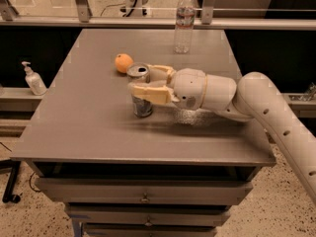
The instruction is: Place redbull can upright
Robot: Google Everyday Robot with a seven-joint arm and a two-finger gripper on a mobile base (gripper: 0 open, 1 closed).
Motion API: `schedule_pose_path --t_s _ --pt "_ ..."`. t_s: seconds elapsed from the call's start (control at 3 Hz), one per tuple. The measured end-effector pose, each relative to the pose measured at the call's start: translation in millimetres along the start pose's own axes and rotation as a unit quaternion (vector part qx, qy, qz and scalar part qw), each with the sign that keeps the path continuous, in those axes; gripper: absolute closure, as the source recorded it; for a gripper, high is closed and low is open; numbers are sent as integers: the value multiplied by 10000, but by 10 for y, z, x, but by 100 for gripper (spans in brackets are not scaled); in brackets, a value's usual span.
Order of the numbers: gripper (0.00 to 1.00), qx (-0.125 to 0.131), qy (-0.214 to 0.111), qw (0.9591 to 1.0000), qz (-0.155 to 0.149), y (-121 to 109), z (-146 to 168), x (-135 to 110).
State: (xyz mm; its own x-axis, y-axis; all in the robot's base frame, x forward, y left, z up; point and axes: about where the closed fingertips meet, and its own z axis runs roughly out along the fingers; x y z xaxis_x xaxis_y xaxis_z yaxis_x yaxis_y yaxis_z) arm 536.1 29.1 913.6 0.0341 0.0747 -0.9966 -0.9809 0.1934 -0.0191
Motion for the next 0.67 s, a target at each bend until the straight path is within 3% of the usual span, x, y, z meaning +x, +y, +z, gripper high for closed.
schedule_pose_path --t_s 0.33,0.67 --pt "12 -46 43 10000 -24 21 -13 6" --pt "0 -130 151 9998 -53 44 -30 -47"
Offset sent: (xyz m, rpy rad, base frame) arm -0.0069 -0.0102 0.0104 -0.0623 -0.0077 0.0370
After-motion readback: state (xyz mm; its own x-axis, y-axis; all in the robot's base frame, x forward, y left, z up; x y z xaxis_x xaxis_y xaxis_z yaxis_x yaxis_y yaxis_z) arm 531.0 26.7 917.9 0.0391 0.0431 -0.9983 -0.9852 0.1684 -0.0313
